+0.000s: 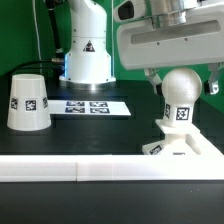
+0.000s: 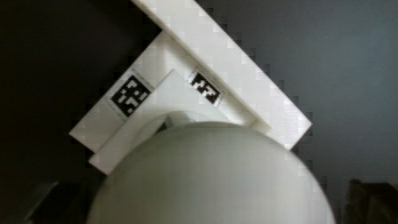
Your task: Assemble lamp
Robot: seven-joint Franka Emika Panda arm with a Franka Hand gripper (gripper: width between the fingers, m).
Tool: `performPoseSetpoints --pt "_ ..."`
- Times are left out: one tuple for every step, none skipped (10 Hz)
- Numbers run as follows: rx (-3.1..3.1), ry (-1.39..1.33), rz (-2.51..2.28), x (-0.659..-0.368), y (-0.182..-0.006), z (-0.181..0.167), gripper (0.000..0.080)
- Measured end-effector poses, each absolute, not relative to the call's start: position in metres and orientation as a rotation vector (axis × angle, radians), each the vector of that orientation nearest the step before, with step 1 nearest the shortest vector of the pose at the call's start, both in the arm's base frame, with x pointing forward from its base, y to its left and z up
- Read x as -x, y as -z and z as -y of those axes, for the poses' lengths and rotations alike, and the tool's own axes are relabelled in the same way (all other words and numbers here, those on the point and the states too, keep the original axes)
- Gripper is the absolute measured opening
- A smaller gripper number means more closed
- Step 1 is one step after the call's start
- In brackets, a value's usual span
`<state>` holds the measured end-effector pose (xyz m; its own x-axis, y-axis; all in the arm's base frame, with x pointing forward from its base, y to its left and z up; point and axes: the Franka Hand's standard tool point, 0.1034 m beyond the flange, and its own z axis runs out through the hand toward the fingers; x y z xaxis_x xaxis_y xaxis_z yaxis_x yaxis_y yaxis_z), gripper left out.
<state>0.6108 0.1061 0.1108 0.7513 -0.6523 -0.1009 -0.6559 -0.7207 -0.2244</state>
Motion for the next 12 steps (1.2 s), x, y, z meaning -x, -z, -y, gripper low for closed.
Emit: performPoseSetpoints --pt "2.745 -0.008 -0.915 -0.6104 -0.11 -0.106 0.0699" --pt "2.78 0.006 -0.808 -0.6104 -0.1099 -0.1057 0.0699" --pt "2.825 0.026 -0.652 -0.6105 -0.1101 -0.1049 0.0699" --pt "2.898 0.063 -0.395 -0.6117 -0.1117 -0.103 0.0699" --pt "2.94 0.087 -0.193 -0.6119 -0.1121 -0.1024 0.0699" --pt "2.965 0.105 -0.014 -0.6123 -0.1126 -0.102 0.0699" --pt "2.979 0.128 0.211 -0.6138 -0.1139 -0.1013 0.0699" --pt "2.978 0.14 0.357 -0.6143 -0.1142 -0.1017 0.0699" --pt "2.975 0.14 0.388 -0.6141 -0.1132 -0.1006 0.0699" --pt "2.963 0.148 0.515 -0.6141 -0.1127 -0.0993 0.0699" --pt "2.948 0.153 0.611 -0.6141 -0.1124 -0.0988 0.0699" --pt "2.937 0.157 0.679 -0.6141 -0.1122 -0.0983 0.0699"
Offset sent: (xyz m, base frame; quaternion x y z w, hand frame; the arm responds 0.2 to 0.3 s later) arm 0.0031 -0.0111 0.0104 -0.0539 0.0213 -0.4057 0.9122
